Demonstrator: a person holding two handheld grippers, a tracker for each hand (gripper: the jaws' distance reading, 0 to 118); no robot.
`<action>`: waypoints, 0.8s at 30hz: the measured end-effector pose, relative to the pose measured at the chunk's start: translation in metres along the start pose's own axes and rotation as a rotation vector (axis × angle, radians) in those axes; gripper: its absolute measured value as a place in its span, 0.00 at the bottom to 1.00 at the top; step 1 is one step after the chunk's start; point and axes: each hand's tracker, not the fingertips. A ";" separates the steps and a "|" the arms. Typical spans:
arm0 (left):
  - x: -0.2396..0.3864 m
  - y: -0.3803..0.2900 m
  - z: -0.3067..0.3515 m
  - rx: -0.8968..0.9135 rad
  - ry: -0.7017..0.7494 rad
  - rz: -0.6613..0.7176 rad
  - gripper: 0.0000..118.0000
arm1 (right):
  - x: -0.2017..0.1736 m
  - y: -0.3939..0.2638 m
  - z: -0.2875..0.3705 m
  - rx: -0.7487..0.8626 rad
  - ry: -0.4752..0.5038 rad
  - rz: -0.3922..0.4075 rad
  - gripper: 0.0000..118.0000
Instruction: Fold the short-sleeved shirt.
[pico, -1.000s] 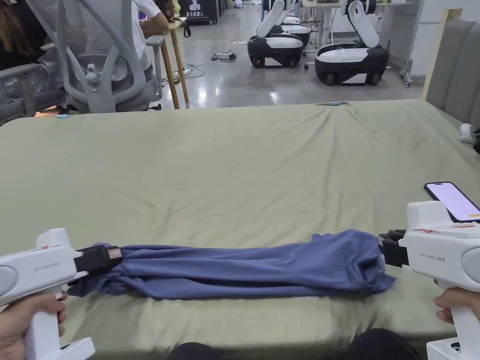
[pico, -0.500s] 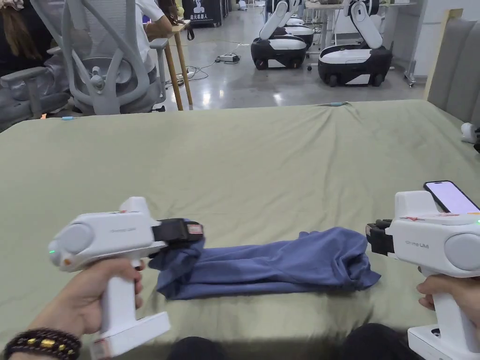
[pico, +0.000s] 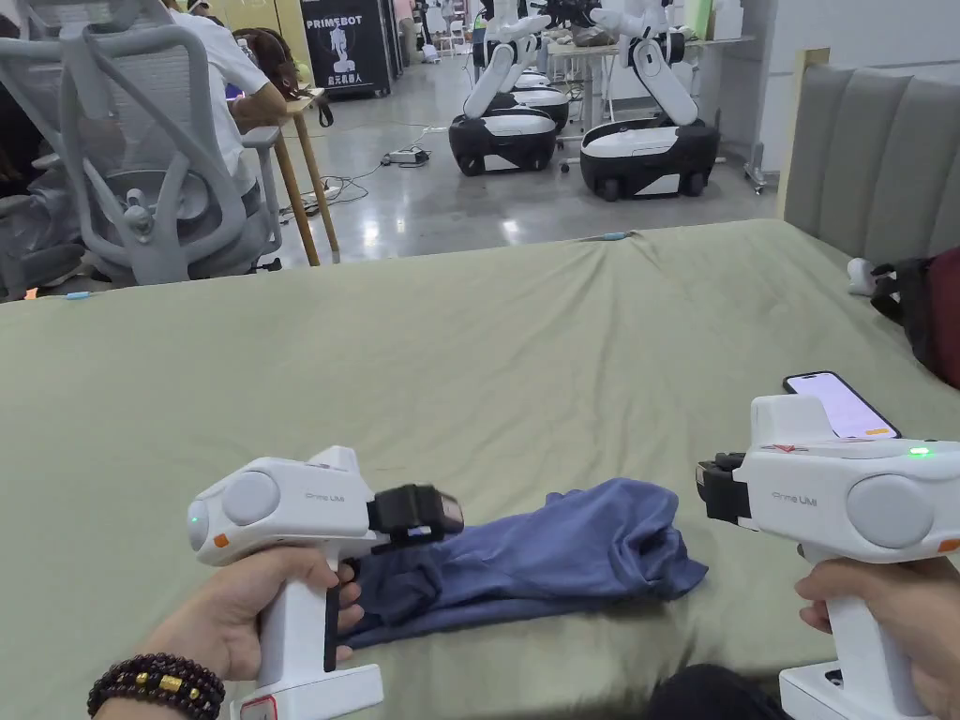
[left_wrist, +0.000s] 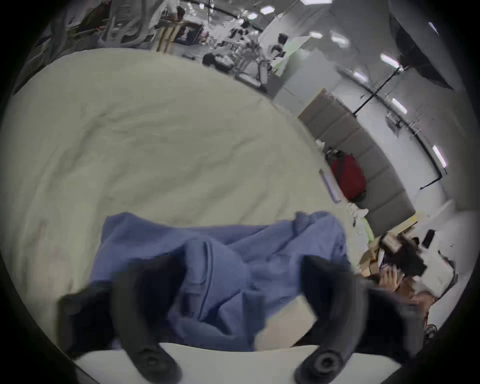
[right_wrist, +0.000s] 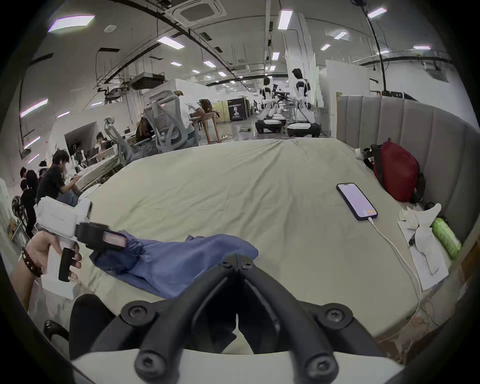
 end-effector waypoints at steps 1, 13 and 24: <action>0.000 0.001 0.011 0.065 -0.030 0.005 1.00 | -0.001 0.000 0.000 0.003 0.004 0.000 0.00; -0.065 -0.032 0.062 0.089 0.082 0.075 0.00 | -0.016 -0.002 -0.004 -0.018 0.039 0.029 0.00; -0.018 -0.046 -0.027 -0.052 -0.065 -0.024 0.00 | -0.015 -0.010 -0.011 -0.053 0.028 0.031 0.00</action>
